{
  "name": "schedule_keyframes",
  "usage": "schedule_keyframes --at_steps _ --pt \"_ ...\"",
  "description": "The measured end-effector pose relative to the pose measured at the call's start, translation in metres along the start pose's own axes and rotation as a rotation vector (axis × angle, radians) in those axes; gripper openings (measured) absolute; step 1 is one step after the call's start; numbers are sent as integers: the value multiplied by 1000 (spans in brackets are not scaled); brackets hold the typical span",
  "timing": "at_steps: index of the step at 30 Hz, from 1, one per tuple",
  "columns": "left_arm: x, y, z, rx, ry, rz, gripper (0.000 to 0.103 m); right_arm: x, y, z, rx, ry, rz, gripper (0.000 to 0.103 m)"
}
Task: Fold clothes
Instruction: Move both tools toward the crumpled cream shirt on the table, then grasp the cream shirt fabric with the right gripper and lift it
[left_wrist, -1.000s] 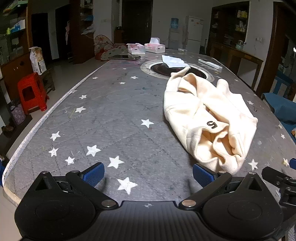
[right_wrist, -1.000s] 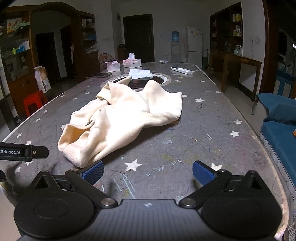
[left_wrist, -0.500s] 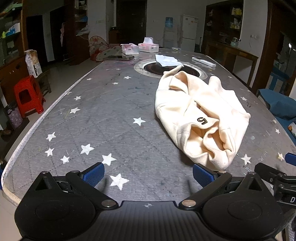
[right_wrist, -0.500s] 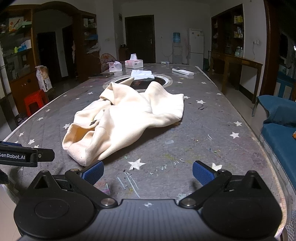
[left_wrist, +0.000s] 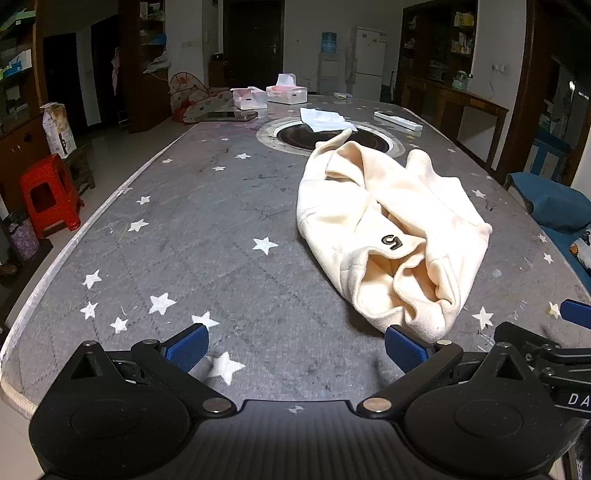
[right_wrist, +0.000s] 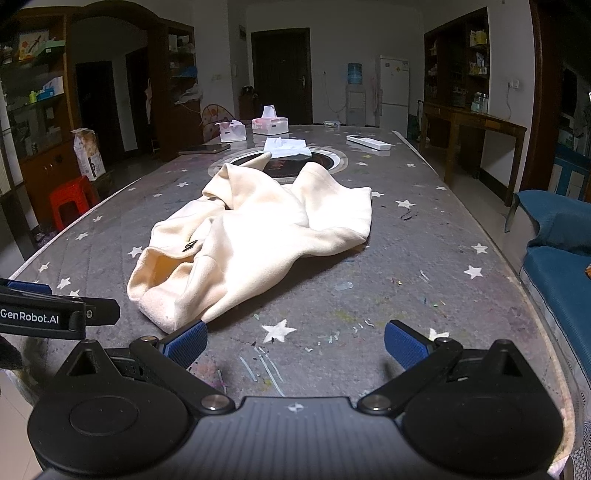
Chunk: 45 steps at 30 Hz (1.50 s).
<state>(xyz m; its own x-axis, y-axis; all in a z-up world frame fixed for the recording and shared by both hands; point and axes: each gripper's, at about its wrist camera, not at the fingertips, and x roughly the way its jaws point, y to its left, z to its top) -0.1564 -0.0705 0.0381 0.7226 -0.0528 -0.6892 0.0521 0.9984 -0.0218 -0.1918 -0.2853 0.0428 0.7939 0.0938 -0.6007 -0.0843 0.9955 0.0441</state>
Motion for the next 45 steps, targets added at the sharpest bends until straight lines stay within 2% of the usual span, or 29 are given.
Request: schedule_keyframes --at_steps 28,38,45 --pt "39 -5 45 30 42 -6 103 45 1 38 0 49 41 103" --pt "56 -1 69 37 26 -11 103 65 -8 64 -1 45 35 103" --pt "66 5 91 36 -17 -12 103 86 -13 88 -15 40 41 103"
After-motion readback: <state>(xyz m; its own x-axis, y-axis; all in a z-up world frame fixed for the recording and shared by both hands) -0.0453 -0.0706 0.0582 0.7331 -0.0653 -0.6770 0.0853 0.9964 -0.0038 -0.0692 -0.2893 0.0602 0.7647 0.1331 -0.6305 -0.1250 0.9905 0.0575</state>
